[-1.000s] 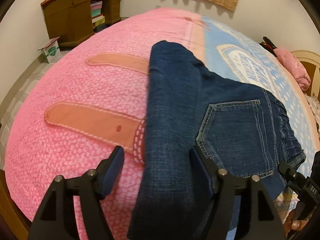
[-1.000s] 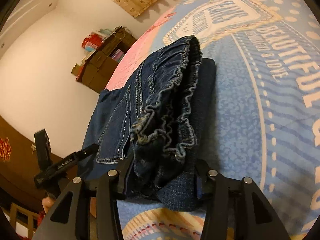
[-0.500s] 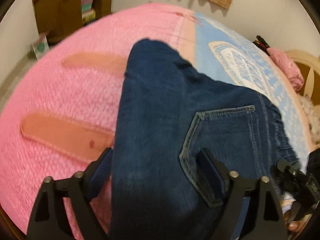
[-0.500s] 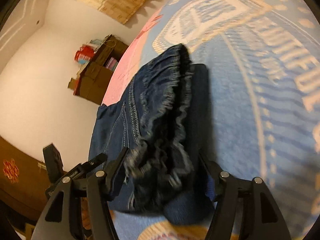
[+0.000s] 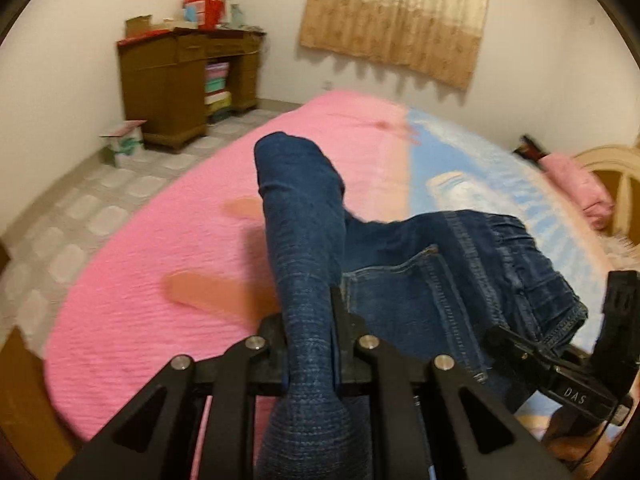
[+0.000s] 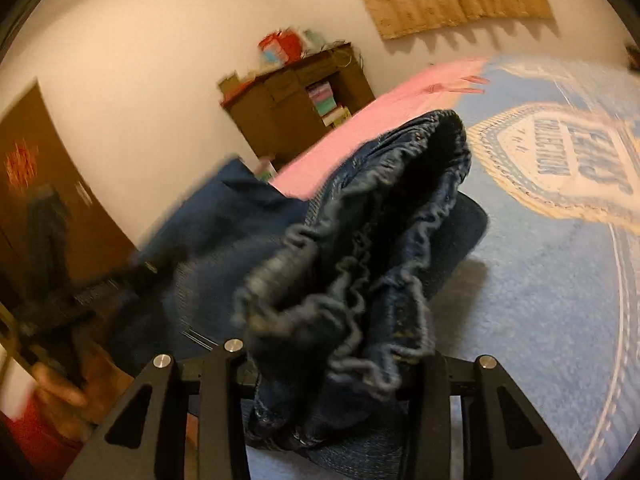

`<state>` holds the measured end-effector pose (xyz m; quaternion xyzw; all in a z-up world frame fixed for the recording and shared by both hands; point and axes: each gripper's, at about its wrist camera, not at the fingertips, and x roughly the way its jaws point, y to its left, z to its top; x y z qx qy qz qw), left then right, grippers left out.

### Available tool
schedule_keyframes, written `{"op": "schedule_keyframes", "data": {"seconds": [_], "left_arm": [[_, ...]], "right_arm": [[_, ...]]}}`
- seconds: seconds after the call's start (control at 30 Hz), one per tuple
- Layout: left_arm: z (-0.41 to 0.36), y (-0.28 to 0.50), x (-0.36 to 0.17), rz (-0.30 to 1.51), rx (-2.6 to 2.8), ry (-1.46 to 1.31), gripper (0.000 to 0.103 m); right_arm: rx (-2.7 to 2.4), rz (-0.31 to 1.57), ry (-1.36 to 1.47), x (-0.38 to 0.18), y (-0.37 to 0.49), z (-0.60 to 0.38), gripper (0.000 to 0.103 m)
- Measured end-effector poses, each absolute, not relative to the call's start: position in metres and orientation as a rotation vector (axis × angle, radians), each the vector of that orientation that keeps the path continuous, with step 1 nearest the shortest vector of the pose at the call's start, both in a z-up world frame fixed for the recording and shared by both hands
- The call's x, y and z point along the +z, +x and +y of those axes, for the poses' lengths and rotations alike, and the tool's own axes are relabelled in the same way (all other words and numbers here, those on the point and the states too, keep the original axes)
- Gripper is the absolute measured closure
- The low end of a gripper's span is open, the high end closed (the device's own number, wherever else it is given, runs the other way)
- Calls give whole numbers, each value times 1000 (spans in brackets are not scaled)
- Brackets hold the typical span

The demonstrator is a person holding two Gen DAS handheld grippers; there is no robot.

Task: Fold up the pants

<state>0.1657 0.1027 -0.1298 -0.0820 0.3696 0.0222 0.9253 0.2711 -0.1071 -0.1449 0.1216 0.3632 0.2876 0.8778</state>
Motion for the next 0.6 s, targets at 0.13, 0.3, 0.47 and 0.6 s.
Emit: {"op": "schedule_keyframes", "data": {"seconds": [0.13, 0.3, 0.47, 0.6], "left_arm": [[120, 178, -185, 955, 155, -120, 56], [138, 166, -180, 907, 231, -146, 23], [136, 158, -171, 903, 243, -155, 23], [121, 135, -164, 889, 242, -105, 23]], "right_arm": [[507, 862, 372, -203, 284, -117, 53], [563, 833, 578, -209, 270, -151, 40], [428, 804, 662, -192, 230, -185, 33], [297, 756, 678, -175, 194, -198, 33]]}}
